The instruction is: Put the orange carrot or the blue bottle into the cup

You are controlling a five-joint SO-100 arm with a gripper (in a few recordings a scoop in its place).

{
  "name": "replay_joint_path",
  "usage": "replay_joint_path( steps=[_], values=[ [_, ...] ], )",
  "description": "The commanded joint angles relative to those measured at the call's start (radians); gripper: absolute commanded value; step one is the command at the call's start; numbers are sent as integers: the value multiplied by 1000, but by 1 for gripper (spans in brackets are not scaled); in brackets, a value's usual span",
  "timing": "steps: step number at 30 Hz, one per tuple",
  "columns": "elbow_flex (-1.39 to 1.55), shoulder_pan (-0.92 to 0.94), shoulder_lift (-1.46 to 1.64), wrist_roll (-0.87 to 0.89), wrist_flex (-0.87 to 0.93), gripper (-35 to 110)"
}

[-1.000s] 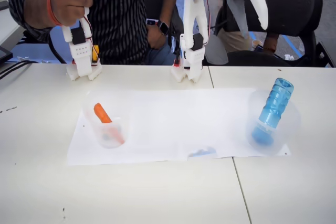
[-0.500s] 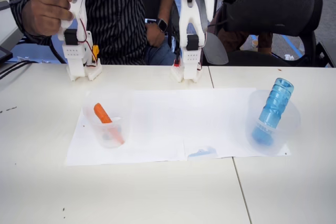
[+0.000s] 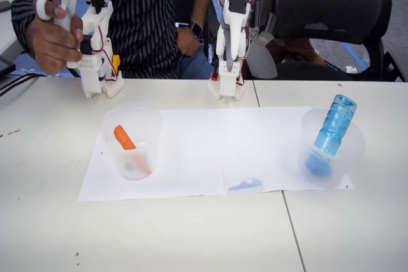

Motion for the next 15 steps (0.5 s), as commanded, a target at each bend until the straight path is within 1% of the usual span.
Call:
replay_joint_path(
  steps=[1, 15],
  values=[
    [98, 8, 69, -15, -84, 33],
    [454, 6, 129, -15, -291, 33]
  ],
)
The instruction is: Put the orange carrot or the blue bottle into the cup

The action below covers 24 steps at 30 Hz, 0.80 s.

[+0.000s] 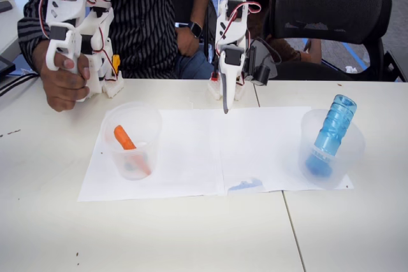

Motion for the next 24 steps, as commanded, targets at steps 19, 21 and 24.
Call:
replay_joint_path(
  steps=[19, 21, 24],
  values=[
    [258, -97, 143, -17, -61, 33],
    [291, -133, 210, -17, -61, 33],
    [331, -138, 308, -17, -46, 33]
  ],
)
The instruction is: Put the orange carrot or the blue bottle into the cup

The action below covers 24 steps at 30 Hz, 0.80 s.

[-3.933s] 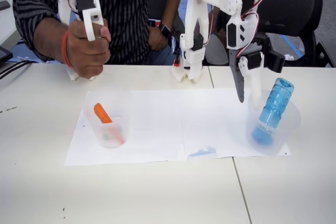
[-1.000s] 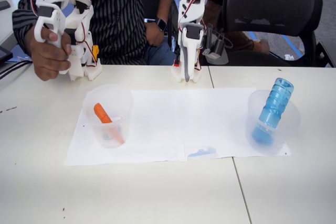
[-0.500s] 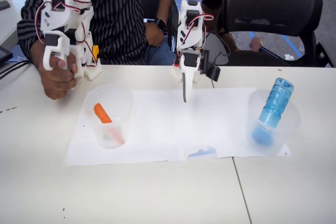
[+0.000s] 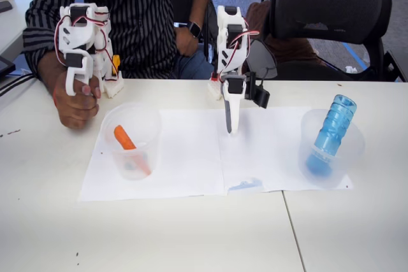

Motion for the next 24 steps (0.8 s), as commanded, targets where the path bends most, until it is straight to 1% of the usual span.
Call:
replay_joint_path(
  steps=[1, 7, 11, 16, 24],
  values=[
    [23, -21, 112, -17, 6, 33],
    [34, -14, 95, -15, 6, 32],
    [35, 40, 98, -15, 6, 22],
    [32, 57, 98, -17, -8, 10],
    [37, 71, 98, -17, -8, 10]
  ],
)
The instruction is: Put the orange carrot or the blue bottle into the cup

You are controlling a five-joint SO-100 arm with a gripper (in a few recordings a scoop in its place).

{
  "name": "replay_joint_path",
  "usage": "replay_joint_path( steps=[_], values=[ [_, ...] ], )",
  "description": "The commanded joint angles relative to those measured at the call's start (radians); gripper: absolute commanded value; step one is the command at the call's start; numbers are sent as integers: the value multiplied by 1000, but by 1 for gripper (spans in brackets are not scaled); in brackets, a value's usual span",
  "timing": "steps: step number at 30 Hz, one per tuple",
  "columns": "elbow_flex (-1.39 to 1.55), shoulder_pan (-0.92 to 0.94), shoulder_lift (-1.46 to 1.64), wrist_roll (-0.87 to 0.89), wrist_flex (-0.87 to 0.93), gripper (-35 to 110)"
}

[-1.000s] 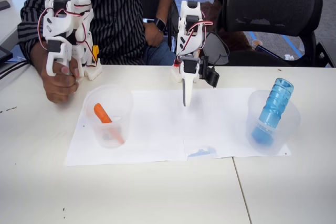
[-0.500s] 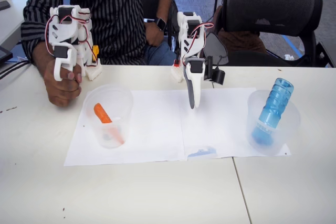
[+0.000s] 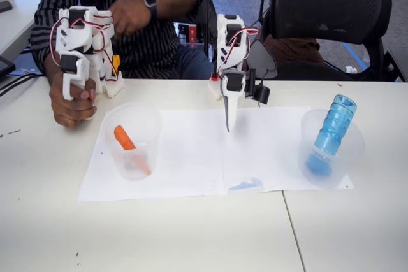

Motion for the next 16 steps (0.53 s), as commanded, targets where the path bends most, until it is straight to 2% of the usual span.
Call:
replay_joint_path(
  steps=[1, 16],
  values=[
    [20, 11, 44, -17, -5, 10],
    [21, 6, 44, -17, 3, 10]
  ],
)
